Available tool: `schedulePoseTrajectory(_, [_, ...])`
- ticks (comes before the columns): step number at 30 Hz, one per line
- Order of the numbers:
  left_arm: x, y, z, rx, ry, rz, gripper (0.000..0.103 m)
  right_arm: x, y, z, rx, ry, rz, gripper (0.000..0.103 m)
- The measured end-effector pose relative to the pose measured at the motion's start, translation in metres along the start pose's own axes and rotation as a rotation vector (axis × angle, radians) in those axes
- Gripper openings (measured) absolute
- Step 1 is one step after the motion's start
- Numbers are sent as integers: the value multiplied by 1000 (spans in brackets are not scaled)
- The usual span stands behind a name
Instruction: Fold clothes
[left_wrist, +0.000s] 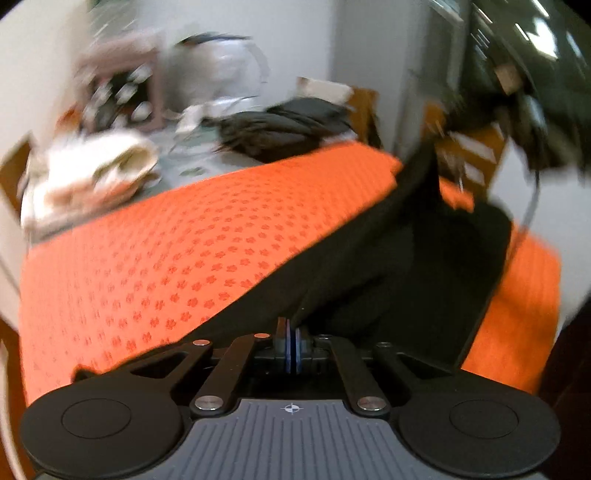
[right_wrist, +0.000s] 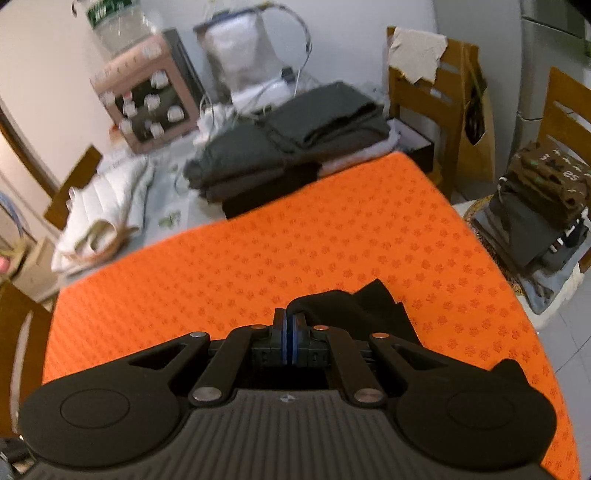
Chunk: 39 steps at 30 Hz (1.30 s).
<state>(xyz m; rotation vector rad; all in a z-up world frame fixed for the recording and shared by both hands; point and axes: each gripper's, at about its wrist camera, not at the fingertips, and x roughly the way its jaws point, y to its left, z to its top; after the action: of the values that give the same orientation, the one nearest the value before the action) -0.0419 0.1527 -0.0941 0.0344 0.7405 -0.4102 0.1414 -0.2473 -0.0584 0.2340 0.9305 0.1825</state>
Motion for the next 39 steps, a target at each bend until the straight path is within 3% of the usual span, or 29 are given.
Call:
schedulePoseTrajectory(4, [10, 28, 13, -166, 20, -14, 6, 29, 10, 4, -149, 48, -59, 4])
schedulePoseTrajectory(8, [32, 42, 23, -231, 70, 27, 11, 54, 21, 5, -299, 90, -120, 4])
schedulePoseTrajectory(12, [60, 50, 24, -223, 148, 112, 12, 74, 25, 0, -375, 135, -147, 8])
schedulePoseTrajectory(15, [68, 52, 19, -242, 174, 123, 14, 75, 23, -3, -377, 155, -138, 18])
schedulePoseTrajectory(17, [60, 50, 18, -248, 145, 125, 20, 69, 21, -4, -368, 155, -122, 22])
schedulePoseTrajectory(19, [49, 49, 18, -256, 103, 129, 34, 53, 18, -3, -348, 138, -99, 30])
schedulePoseTrajectory(23, [21, 44, 19, -293, 15, 163, 41, 6, 3, -1, -293, 80, -60, 38])
schedulePoseTrajectory(29, [-9, 21, 23, -297, -55, 191, 43, -34, -25, -7, -309, 59, -97, 40])
schedulePoseTrajectory(32, [-13, 0, 25, -263, -63, 202, 44, -33, -35, -17, -334, 59, -79, 40])
schedulePoseTrajectory(39, [-11, -46, 23, -271, -46, 274, 45, 7, -38, -28, -531, 49, -20, 40])
